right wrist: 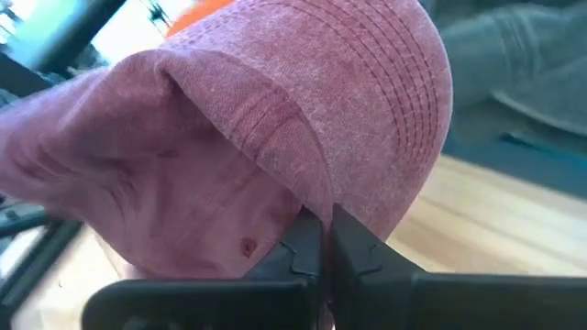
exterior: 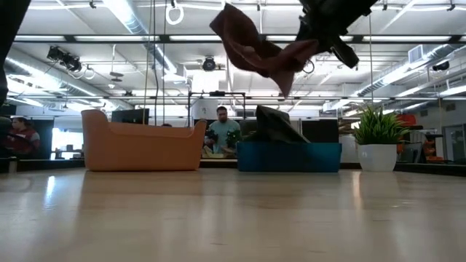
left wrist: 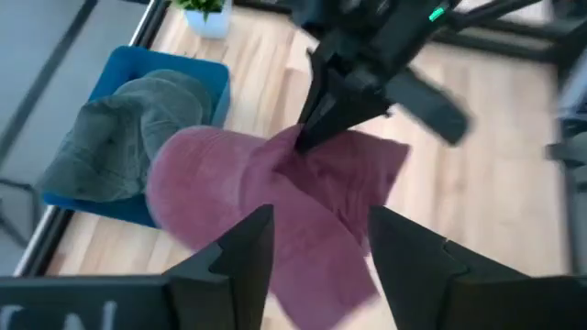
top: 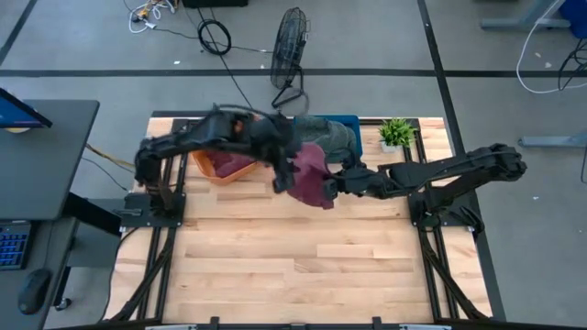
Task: Pick & Place hat
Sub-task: Put the red cap into the orange bin
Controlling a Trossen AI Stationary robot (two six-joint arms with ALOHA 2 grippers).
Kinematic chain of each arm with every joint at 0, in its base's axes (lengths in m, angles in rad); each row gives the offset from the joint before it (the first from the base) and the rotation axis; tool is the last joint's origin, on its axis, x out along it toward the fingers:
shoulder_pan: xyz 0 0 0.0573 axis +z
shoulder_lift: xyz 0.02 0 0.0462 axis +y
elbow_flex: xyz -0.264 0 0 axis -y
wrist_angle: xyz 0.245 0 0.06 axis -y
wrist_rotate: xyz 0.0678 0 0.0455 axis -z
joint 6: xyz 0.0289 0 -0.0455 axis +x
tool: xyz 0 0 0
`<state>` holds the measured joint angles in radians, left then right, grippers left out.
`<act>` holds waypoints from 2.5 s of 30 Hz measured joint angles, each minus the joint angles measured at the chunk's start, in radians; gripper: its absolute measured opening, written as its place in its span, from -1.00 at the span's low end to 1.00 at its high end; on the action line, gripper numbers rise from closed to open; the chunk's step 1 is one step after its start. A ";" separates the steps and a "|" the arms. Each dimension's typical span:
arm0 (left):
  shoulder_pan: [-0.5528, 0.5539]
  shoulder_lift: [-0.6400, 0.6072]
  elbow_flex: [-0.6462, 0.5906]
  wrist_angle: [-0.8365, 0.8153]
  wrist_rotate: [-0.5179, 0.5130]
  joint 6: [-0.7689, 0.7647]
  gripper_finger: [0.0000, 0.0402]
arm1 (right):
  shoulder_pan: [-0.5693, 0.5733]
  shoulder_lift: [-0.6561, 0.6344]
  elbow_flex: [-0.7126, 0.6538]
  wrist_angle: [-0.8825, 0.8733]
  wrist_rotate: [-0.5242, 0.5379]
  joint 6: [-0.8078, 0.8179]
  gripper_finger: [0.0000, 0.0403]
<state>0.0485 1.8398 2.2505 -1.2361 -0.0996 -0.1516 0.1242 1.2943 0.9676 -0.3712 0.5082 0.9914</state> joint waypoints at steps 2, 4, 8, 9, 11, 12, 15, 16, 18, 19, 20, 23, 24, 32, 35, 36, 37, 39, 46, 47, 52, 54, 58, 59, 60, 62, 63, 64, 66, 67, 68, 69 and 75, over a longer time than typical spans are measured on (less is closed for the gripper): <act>-0.019 0.034 -0.001 0.014 -0.061 -0.003 -0.03 | 0.000 0.002 0.000 0.051 0.017 -0.030 -0.99; -0.029 0.064 -0.001 0.013 -0.122 -0.023 0.03 | 0.000 0.003 0.000 0.077 0.027 -0.058 -1.00; -0.032 0.121 -0.001 -0.004 -0.151 -0.047 0.10 | 0.000 0.003 0.000 0.108 0.032 -0.116 -1.00; -0.032 0.134 -0.001 -0.007 -0.162 -0.048 0.11 | 0.001 0.003 0.000 0.111 0.031 -0.131 -1.00; -0.032 0.156 -0.001 -0.020 -0.193 -0.048 0.12 | 0.003 0.003 0.000 0.110 0.030 -0.157 -1.00; -0.030 0.161 -0.001 -0.033 -0.201 -0.048 0.12 | 0.006 0.004 0.000 0.110 0.030 -0.165 -1.00; -0.027 0.184 0.001 -0.062 -0.212 -0.046 0.12 | 0.013 0.004 0.000 0.105 0.030 -0.188 -1.00; -0.025 0.190 0.001 -0.068 -0.212 -0.046 0.11 | 0.014 0.004 0.000 0.094 0.029 -0.190 -1.00; -0.025 0.193 0.001 -0.073 -0.218 -0.040 0.07 | 0.014 0.004 0.000 0.084 0.025 -0.192 -1.00; -0.025 0.193 0.001 -0.073 -0.221 -0.039 0.03 | 0.014 0.004 0.000 0.083 0.023 -0.196 -1.00; -0.025 0.191 0.001 -0.075 -0.226 -0.038 -0.02 | 0.014 0.004 0.000 0.084 0.023 -0.207 -1.00; -0.020 0.191 0.001 -0.086 -0.237 -0.028 -0.25 | 0.015 0.004 0.000 0.098 -0.003 -0.270 -1.00; -0.017 0.191 0.001 -0.093 -0.238 -0.021 -0.33 | 0.015 0.003 0.000 0.103 -0.013 -0.293 -1.00; 0.004 0.189 0.001 -0.146 -0.215 -0.010 -0.94 | 0.014 0.003 0.001 0.133 -0.046 -0.345 -0.99; 0.004 0.185 0.001 -0.150 -0.215 0.019 -0.96 | 0.015 0.003 0.002 0.134 -0.032 -0.346 -0.93; 0.004 0.185 0.001 -0.151 -0.212 0.032 -0.97 | 0.015 0.003 0.002 0.134 -0.029 -0.344 -0.90; 0.004 0.185 0.001 -0.152 -0.200 0.041 -0.97 | 0.014 0.002 0.002 0.133 -0.030 -0.341 -0.85; 0.005 0.185 0.001 -0.163 -0.177 0.059 -0.97 | 0.011 0.002 0.002 0.129 -0.039 -0.337 -0.75; 0.011 0.184 0.000 -0.213 -0.172 0.154 -0.98 | 0.015 -0.004 0.002 0.123 -0.094 -0.314 -0.28; 0.015 0.181 0.000 -0.247 -0.187 0.182 -0.98 | 0.017 -0.011 0.002 0.122 -0.109 -0.311 -0.23; 0.067 0.135 0.000 -0.334 -0.247 0.285 -0.98 | 0.044 -0.070 0.002 0.122 -0.124 -0.292 -0.06; 0.100 0.102 -0.001 -0.336 -0.239 0.358 -0.98 | 0.055 -0.103 0.002 0.122 -0.116 -0.292 -0.06; 0.188 0.041 0.000 -0.334 -0.239 0.515 -0.98 | 0.081 -0.167 0.002 0.127 -0.115 -0.290 -0.10; 0.212 0.030 0.000 -0.336 -0.238 0.554 -0.98 | 0.088 -0.182 0.002 0.125 -0.116 -0.290 -0.11; 0.233 0.021 0.001 -0.336 -0.235 0.583 -0.98 | 0.095 -0.194 0.002 0.122 -0.116 -0.290 -0.13; 0.292 -0.001 0.000 -0.336 -0.185 0.608 -0.98 | 0.105 -0.215 0.002 0.125 -0.120 -0.289 -0.16; 0.318 -0.005 0.000 -0.337 -0.150 0.610 -0.98 | 0.109 -0.223 0.002 0.123 -0.127 -0.290 -0.18; 0.346 -0.009 0.001 -0.335 -0.121 0.618 -0.98 | 0.113 -0.230 0.002 0.126 -0.129 -0.290 -0.19; 0.401 -0.010 0.000 -0.336 -0.094 0.657 -0.98 | 0.121 -0.236 0.002 0.124 -0.132 -0.290 -0.20; 0.424 -0.010 0.000 -0.335 -0.093 0.681 -0.98 | 0.123 -0.236 0.002 0.125 -0.132 -0.290 -0.20; 0.446 -0.009 0.000 -0.335 -0.085 0.711 -0.99 | 0.125 -0.236 0.002 0.121 -0.133 -0.290 -0.20; 0.467 -0.009 0.000 -0.336 -0.076 0.738 -0.99 | 0.126 -0.235 0.002 0.119 -0.133 -0.290 -0.21; 0.557 -0.008 0.000 -0.335 -0.049 0.809 -0.99 | 0.127 -0.232 0.002 0.105 -0.133 -0.293 -0.21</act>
<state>0.6059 1.8320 2.2501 -1.5715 -0.1491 0.6572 0.2512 1.0618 0.9695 -0.2657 0.3748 0.6987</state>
